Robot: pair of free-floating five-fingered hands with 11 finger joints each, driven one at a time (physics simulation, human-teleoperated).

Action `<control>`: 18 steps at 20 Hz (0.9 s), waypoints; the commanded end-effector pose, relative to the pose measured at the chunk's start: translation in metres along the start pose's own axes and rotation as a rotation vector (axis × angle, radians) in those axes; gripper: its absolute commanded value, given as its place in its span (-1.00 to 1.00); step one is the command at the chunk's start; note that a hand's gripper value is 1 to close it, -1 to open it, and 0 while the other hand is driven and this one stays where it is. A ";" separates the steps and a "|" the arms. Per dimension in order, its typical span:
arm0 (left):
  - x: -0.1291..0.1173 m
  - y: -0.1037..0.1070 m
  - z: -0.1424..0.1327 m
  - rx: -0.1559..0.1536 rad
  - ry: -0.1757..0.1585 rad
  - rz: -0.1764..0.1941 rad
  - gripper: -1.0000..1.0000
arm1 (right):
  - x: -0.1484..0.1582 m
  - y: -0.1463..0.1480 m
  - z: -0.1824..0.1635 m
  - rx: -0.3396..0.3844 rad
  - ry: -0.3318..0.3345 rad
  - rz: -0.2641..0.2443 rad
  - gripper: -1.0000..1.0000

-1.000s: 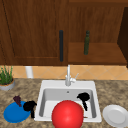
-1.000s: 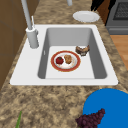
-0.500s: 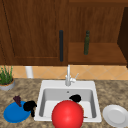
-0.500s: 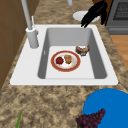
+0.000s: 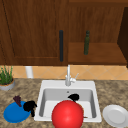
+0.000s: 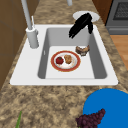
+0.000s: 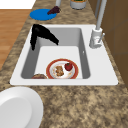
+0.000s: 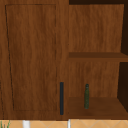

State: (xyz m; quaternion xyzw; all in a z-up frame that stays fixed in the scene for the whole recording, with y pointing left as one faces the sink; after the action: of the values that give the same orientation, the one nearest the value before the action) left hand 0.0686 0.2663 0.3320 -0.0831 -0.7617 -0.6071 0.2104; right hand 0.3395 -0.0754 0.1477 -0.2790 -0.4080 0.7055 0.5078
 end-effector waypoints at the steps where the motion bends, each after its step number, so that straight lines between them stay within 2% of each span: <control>1: 0.000 0.000 0.000 0.000 0.000 0.000 0.00 | -0.009 0.014 -0.035 0.017 -0.029 0.072 -1.00; 7: 0.000 0.000 0.000 0.001 0.001 -0.001 0.00 | -0.017 0.038 -0.083 0.018 -0.033 0.084 -1.00; 13: 0.000 0.000 0.000 0.001 0.001 -0.001 0.00 | -0.030 0.061 -0.131 0.047 -0.053 0.073 -1.00; 18: 0.000 0.000 0.000 0.001 0.001 -0.002 0.00 | -0.036 0.063 -0.167 0.077 -0.055 0.038 -1.00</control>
State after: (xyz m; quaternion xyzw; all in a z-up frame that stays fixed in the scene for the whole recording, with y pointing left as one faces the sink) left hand 0.0687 0.2663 0.3319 -0.0821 -0.7621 -0.6068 0.2103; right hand 0.4386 -0.0737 0.0171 -0.2595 -0.3984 0.7210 0.5041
